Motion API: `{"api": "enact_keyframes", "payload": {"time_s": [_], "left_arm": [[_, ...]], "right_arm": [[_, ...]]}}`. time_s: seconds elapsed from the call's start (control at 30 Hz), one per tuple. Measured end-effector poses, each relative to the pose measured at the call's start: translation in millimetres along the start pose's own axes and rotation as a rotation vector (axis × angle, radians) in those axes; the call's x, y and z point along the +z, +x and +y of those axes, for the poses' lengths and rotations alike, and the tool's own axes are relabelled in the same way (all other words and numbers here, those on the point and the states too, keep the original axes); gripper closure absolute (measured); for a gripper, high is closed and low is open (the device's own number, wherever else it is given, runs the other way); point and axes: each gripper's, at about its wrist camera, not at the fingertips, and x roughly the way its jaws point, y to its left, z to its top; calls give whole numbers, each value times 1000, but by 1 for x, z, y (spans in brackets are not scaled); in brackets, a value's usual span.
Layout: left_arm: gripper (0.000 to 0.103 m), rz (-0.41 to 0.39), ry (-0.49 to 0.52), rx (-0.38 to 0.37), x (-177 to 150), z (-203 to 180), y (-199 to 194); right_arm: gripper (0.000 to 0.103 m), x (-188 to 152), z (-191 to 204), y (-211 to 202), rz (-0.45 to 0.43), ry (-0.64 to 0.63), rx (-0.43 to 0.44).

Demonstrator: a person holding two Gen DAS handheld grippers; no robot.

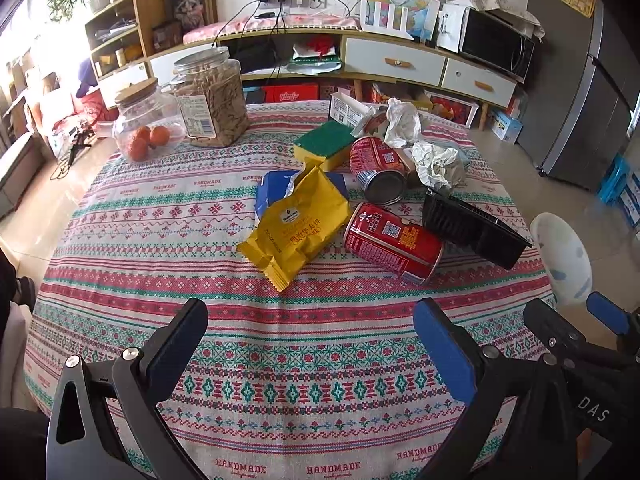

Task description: Collect trash

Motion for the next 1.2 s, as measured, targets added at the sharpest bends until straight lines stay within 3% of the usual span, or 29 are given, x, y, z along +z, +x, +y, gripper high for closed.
{"api": "enact_keyframes", "payload": {"time_s": [0.97,1.13,1.2], "left_arm": [[0,1,5,-1,1,2,1],[2,33,-14,-27,8,11,8],[3,47,-48,-45,17,24,10]], "right_arm": [[0,-1,-1,4,27,13,21],[0,5,-2,7,54,15,46],[0,16,-7,10,83,31,107]]}}
